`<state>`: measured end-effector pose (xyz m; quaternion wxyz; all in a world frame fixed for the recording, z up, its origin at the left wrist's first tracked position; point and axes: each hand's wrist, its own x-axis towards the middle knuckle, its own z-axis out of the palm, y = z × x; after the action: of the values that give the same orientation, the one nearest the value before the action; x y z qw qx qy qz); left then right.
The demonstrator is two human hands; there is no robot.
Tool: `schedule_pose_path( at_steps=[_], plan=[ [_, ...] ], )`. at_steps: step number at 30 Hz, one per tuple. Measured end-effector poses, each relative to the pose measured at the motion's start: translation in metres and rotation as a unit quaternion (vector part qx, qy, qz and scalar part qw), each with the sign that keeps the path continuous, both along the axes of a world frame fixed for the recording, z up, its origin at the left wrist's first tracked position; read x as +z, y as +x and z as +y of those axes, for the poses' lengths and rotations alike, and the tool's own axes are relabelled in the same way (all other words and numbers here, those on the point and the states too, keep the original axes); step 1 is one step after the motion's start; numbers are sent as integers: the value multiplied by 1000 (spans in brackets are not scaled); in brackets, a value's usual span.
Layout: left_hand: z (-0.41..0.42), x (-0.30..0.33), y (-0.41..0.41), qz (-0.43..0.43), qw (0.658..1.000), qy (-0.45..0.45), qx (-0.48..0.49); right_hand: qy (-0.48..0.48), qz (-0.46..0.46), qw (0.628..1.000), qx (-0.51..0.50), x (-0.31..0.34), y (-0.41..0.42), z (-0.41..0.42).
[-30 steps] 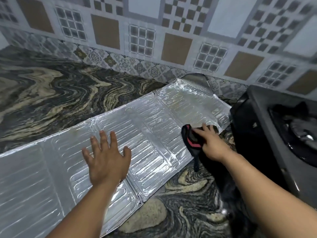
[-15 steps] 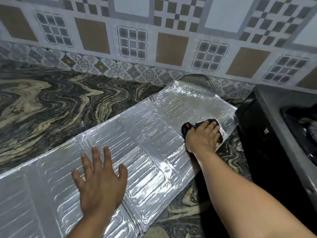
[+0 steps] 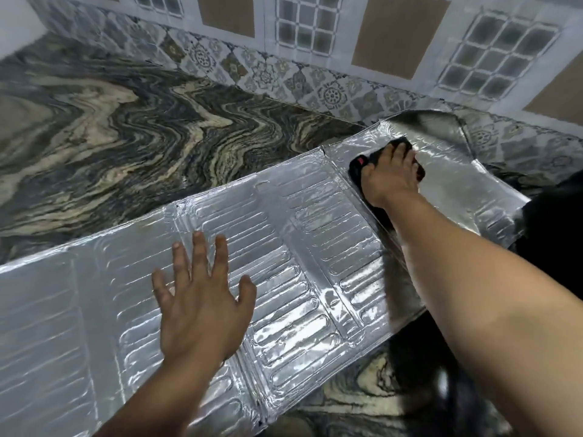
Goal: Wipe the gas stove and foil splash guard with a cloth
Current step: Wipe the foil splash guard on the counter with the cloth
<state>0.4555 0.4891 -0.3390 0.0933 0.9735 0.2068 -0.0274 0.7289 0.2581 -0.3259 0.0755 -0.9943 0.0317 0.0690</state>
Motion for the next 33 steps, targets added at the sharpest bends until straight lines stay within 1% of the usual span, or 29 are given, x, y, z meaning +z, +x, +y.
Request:
schedule_pose_path(
  at_steps=[4, 9, 13, 16, 18, 20, 25, 28, 31, 33],
  plan=[
    [-1, 2, 0, -2, 1000, 2, 8, -1, -7, 997, 73, 1, 21, 13],
    [-2, 1, 0, -9, 1000, 2, 14, 32, -27, 989, 144, 4, 27, 24],
    [-2, 0, 0, -5, 1000, 5, 13, 53, -19, 983, 173, 12, 29, 30],
    [-2, 0, -2, -10, 1000, 1, 14, 62, -13, 984, 164, 26, 21, 24],
    [-2, 1, -2, -15, 1000, -3, 14, 97, -33, 984, 147, 32, 6, 16],
    [-3, 1, -2, -25, 1000, -3, 12, 161, -54, 977, 131, 34, -15, 10],
    [0, 2, -2, -23, 999, -23, 1, 318, -68, 939, 112, 42, -79, 6],
    [5, 7, -7, -51, 995, -80, -21, 389, -81, 913, 92, 54, -124, 8],
    [12, 17, -15, -126, 972, -199, -22, 439, -95, 889, 89, 69, -171, 10],
    [17, 26, -19, -161, 957, -239, -22, 456, -115, 878, 93, 78, -202, 11]
  ],
)
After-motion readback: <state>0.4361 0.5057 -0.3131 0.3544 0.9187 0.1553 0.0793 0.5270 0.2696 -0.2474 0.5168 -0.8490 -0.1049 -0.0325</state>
